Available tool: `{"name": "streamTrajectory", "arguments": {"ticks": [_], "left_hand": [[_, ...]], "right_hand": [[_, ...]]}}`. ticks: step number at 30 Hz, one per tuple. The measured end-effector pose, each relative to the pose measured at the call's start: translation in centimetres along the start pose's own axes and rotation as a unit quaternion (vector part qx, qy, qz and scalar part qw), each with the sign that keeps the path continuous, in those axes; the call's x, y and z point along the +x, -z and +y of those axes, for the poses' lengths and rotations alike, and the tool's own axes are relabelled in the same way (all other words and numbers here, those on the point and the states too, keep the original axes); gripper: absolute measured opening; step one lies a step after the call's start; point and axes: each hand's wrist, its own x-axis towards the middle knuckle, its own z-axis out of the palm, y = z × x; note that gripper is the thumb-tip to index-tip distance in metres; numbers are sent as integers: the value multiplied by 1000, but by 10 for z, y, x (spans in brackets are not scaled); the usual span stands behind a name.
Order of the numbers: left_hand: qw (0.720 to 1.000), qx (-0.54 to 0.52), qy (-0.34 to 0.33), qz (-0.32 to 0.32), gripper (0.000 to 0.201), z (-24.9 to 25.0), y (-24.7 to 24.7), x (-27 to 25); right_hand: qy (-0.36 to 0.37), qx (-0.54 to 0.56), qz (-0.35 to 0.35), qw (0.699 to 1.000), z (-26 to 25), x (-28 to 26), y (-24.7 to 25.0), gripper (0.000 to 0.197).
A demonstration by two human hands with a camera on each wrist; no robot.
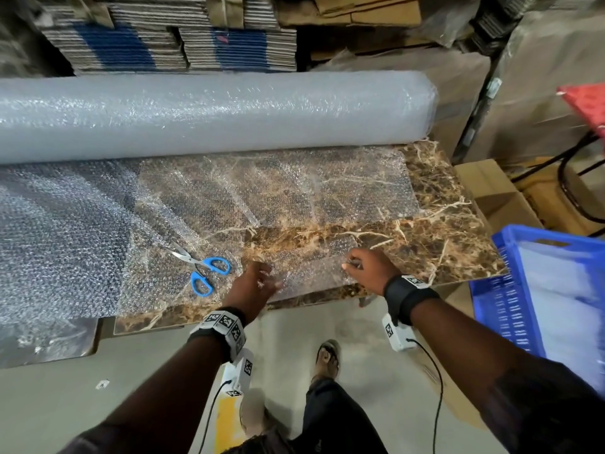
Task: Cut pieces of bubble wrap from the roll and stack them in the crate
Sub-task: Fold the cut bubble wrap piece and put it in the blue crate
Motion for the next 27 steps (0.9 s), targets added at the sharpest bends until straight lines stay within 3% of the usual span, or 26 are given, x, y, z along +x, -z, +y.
{"name": "streamTrajectory", "arguments": {"ticks": [4, 8, 12, 18, 23, 27], "left_hand": [[1000, -4, 29, 1, 25, 2, 1, 9], [994, -52, 63, 68, 15, 0, 3, 23], [991, -52, 80, 98, 16, 3, 1, 38], [980, 33, 141, 135, 11, 7, -10, 46], [974, 57, 171, 137, 22, 8, -19, 38], [968, 81, 149, 185, 34, 15, -20, 32]], "right_hand": [[-5, -11, -50, 999, 1, 24, 10, 22], [-14, -10, -72, 997, 0, 45, 23, 40], [-12, -38, -84, 996, 6, 63, 28, 39], [22, -55, -79, 995, 10, 76, 32, 18], [15, -96, -71, 993, 9, 80, 24, 18], [-19, -173, 2, 985, 5, 74, 21, 30]]}}
